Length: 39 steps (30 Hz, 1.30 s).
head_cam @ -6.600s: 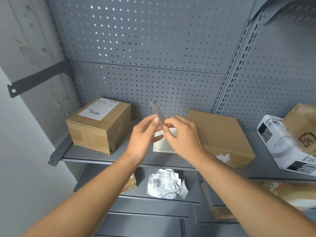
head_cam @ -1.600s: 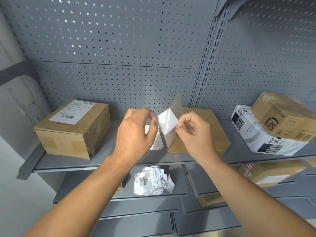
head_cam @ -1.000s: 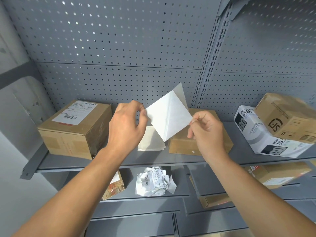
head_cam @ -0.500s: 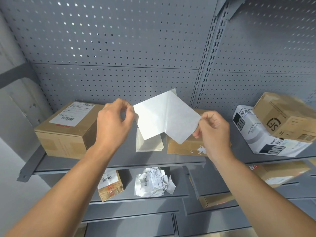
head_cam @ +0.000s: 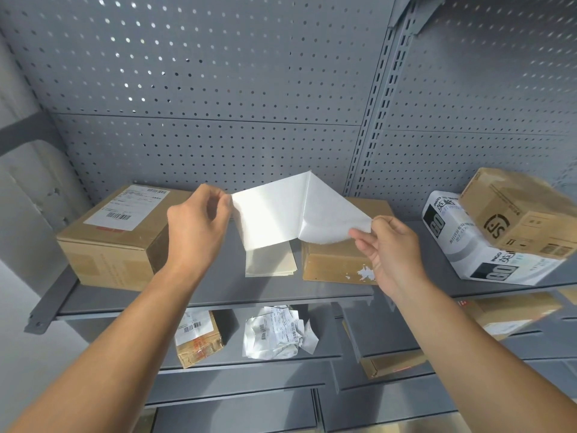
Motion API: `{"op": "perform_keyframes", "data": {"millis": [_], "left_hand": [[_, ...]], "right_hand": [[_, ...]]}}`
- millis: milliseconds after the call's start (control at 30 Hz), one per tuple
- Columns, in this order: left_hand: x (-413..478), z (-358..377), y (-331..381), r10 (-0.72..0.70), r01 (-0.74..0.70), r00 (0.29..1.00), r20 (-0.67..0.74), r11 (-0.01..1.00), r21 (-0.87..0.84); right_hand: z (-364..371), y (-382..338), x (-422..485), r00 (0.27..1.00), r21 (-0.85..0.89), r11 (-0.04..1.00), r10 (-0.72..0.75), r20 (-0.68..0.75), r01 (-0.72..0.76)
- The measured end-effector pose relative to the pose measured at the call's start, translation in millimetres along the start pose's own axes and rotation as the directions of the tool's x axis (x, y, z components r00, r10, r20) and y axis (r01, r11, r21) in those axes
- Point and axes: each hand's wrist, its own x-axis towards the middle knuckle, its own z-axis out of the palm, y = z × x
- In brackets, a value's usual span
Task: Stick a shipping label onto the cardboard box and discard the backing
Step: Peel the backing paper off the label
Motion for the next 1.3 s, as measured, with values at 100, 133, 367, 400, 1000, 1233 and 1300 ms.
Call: {"op": "perform_keyframes", "data": {"millis": [100,133,367,400,1000,1233,1300], "left_hand": [[1,0,-3,-0.107,0.108,0.994,0.026,0.991,-0.082],[1,0,-4,-0.139,0.141,0.990,0.028,0.985,-0.097],[3,-3,-16,-0.227,0.227,0.974,0.025,0.953,-0.199],[3,-4,-16,-0.232,0.232,0.972,0.025,0.946,-0.225],[5,7,-32,-0.310,0.258,0.948,-0.071,0.880,-0.399],[5,37,-15,-0.217,0.186,0.976,-0.021,0.879,-0.439],[6,54,-6,-0.205,0.190,0.979,0.016,0.868,-0.459]], "right_hand": [[-1,2,-1,1.000,0.027,0.999,-0.018,-0.001,0.018],[-1,3,-1,1.000,0.017,0.999,-0.027,-0.004,0.027],[1,7,4,0.995,-0.006,0.996,-0.086,-0.055,0.086],[1,7,5,0.993,0.000,0.996,-0.092,-0.070,0.093],[-3,9,11,0.928,0.040,0.955,-0.275,-0.253,0.294],[-22,13,19,0.896,-0.097,0.932,-0.361,-0.257,0.348],[-36,15,26,0.885,-0.154,0.923,-0.382,-0.268,0.352]]}}
